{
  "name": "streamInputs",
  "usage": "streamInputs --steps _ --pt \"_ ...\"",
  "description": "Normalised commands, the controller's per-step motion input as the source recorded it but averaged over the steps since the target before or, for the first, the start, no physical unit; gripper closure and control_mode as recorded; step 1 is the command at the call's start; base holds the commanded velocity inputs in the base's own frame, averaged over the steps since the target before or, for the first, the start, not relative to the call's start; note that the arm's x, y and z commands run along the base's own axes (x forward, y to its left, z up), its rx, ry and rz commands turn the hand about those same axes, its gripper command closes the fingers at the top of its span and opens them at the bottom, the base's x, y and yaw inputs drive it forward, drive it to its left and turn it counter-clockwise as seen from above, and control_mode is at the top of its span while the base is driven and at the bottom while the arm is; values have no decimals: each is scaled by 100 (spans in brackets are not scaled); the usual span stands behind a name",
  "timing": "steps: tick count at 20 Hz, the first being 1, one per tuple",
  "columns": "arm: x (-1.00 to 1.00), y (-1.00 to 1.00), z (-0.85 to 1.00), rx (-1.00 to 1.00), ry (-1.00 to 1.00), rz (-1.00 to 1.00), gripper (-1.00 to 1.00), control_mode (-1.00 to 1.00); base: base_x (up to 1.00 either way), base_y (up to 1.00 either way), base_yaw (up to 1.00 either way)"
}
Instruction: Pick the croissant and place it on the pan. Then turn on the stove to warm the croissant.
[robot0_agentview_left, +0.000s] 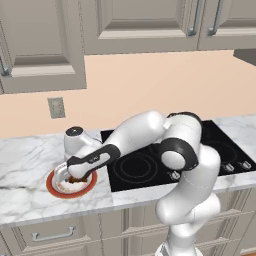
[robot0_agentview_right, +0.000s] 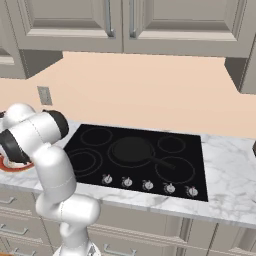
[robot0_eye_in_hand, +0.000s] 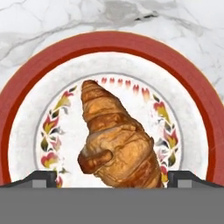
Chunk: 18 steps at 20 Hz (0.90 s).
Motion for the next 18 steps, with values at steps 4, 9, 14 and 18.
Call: streamInputs --steps 4,9,14,18 --pt "8 0 -11 0 0 0 -100 -100 0 0 0" --pt "8 0 -6 0 0 0 -100 -100 0 0 0" --pt "9 0 -13 0 0 0 -100 -100 0 0 0" --pt "12 0 -19 0 0 0 -100 -100 0 0 0"
